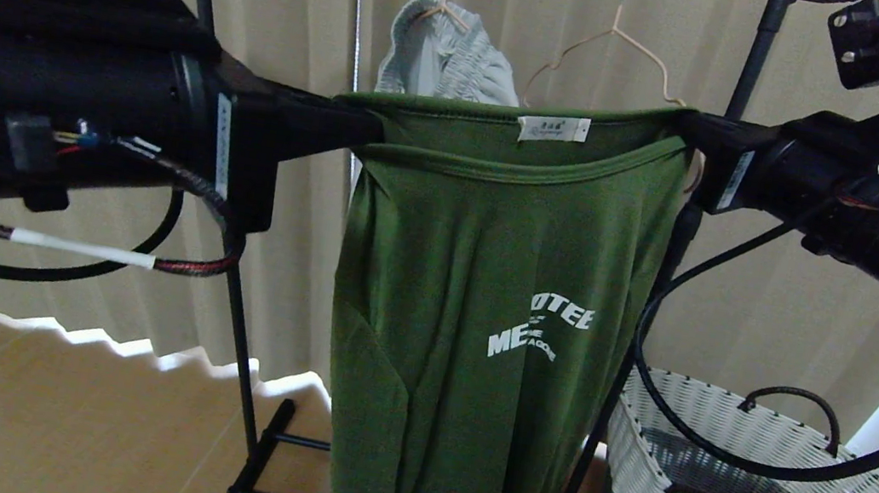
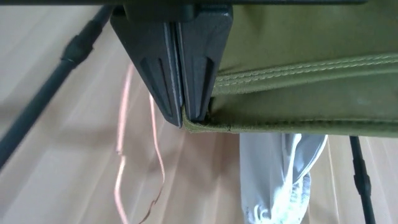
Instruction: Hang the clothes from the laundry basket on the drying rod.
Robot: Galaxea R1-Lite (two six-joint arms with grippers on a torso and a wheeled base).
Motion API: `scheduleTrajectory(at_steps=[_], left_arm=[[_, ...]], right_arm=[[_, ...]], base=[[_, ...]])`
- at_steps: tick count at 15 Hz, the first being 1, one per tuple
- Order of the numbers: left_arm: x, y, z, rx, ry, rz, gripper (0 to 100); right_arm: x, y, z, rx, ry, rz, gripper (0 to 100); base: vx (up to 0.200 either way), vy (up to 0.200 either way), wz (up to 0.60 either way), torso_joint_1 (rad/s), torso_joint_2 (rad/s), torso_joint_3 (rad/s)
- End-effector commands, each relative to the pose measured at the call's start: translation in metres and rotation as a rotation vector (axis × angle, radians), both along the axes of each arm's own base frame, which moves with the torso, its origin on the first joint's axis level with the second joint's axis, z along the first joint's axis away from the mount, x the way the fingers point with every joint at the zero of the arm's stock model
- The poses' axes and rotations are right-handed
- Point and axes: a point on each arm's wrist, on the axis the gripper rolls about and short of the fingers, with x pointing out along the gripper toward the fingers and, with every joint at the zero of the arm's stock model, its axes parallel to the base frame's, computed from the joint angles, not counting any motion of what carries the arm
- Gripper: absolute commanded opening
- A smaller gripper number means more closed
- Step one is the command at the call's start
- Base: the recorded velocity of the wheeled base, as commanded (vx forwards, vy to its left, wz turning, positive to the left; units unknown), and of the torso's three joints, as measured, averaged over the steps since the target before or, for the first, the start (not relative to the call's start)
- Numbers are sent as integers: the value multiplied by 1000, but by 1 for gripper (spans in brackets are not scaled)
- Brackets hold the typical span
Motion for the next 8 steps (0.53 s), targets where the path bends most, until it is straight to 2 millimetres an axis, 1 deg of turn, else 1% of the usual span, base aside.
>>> scheduleTrajectory(at_steps=[1,2,4,6,7,8], left_arm=[[35,-7,1,10,0,64,0],[46,-8,3,5,-4,86,0],[51,-11,-1,11,12,87,0],[54,-16,-9,29,35,78,0],[56,-18,-12,35,42,78,0],[57,-18,-12,35,42,79,0]], right_arm=[[-19,-9,15,10,-25,0,0],[-30,-13,19,2,-7,0,0],[-45,-20,19,-7,16,3,0],[-54,-24,10,-16,37,5,0],[-58,-25,1,-27,60,8,0],[-59,-26,-3,-32,72,8,0]], base=[[0,0,0,0,0,0],[0,0,0,0,0,0],[0,0,0,0,0,0],[0,0,0,0,0,0],[0,0,0,0,0,0],[0,0,0,0,0,0]])
